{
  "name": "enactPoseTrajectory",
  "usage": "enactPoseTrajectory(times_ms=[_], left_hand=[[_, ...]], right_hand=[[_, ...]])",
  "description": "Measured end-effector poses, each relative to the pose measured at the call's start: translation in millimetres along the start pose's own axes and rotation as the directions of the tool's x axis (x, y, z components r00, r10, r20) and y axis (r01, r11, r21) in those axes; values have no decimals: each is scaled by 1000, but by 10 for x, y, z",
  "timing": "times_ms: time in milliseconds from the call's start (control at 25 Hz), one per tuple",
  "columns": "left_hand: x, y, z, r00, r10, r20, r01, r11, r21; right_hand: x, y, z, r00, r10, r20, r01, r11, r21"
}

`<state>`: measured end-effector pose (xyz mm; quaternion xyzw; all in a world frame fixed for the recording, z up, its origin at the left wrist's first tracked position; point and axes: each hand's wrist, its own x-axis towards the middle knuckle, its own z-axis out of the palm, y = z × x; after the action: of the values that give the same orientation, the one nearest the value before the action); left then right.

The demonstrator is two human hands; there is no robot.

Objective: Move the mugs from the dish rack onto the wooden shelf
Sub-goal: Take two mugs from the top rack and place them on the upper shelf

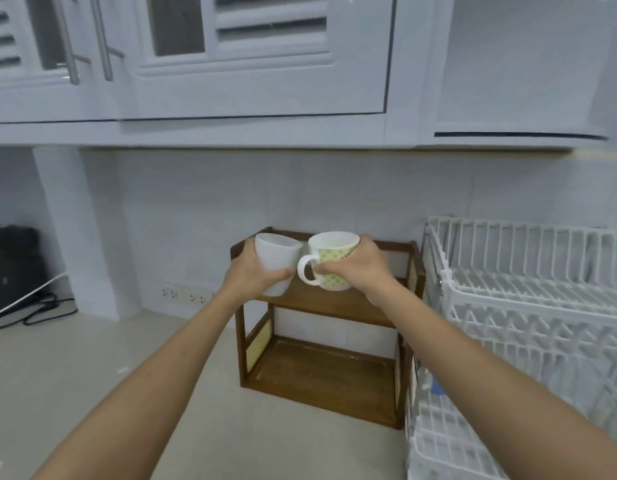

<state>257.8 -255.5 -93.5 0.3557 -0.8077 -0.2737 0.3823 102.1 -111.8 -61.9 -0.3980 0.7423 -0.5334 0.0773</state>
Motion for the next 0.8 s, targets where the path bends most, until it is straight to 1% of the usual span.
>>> enactPoseTrajectory(times_ms=[120, 280, 400, 480, 640, 800], left_hand=[[77, -247, 244, 1000, -13, -6, 12, 993, -116], [260, -366, 476, 998, -40, -44, 28, 968, -247], [459, -460, 603, 997, -72, -15, 68, 980, -189], [559, -532, 678, 997, -79, -20, 75, 984, -161], [711, -665, 777, 998, -48, -43, 37, 974, -226], [820, -785, 864, 996, -76, -44, 59, 952, -300]], right_hand=[[179, 252, 269, 995, 53, -86, -57, 997, -47], [434, 555, 419, 991, 96, -93, -104, 990, -93], [611, 707, 529, 986, 149, -77, -154, 987, -53], [702, 779, 599, 983, 173, -66, -176, 984, -39], [850, 876, 723, 978, 202, -49, -202, 979, -7], [925, 934, 844, 977, 203, -64, -203, 979, 3]])
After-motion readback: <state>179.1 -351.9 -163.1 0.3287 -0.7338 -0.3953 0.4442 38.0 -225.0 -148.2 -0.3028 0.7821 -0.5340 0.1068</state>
